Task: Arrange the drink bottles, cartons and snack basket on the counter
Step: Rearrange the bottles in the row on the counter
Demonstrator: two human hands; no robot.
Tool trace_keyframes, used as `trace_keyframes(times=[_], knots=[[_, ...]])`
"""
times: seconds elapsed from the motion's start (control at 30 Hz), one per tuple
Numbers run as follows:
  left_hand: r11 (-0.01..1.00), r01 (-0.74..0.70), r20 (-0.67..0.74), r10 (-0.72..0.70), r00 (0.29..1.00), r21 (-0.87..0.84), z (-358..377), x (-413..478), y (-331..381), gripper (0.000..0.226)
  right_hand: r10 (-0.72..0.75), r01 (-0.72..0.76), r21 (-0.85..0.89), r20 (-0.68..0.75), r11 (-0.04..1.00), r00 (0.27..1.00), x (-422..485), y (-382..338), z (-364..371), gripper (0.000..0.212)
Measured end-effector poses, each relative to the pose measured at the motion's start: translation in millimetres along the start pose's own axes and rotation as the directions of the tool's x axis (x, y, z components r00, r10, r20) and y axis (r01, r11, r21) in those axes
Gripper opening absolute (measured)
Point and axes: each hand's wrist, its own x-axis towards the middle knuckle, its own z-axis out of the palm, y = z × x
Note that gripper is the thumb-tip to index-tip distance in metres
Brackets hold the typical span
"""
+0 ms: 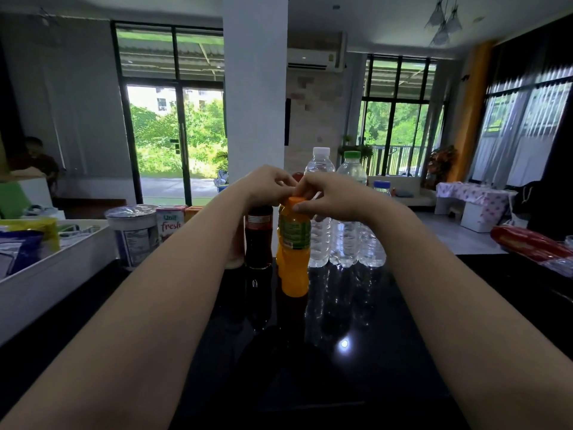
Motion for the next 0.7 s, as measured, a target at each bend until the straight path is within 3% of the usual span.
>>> trace_keyframes(times=[0.13,0.3,0.7], knots=[[1.000,0.016,0.051,-0.016,0.999,-0.007,-6.4,0.3,0.1,0.024,0.026,-0.034,0.081,0.094,0.996,0.995,2.6,-2.6,-6.1,0.025],[0.999,0.053,0.079,-0.053,0.995,-0.005,-10.4,-0.4,2.9,0.024,0.050,-0.070,0.148,0.134,0.987,0.990,3.4,-3.7,-8.5,0.024],[0.992,0.122,0.058,-0.122,0.991,-0.003,-8.7,2.6,3.1,0.025,0.104,-0.129,0.163,0.154,0.978,0.983,7.0,-3.7,-9.6,0.024]])
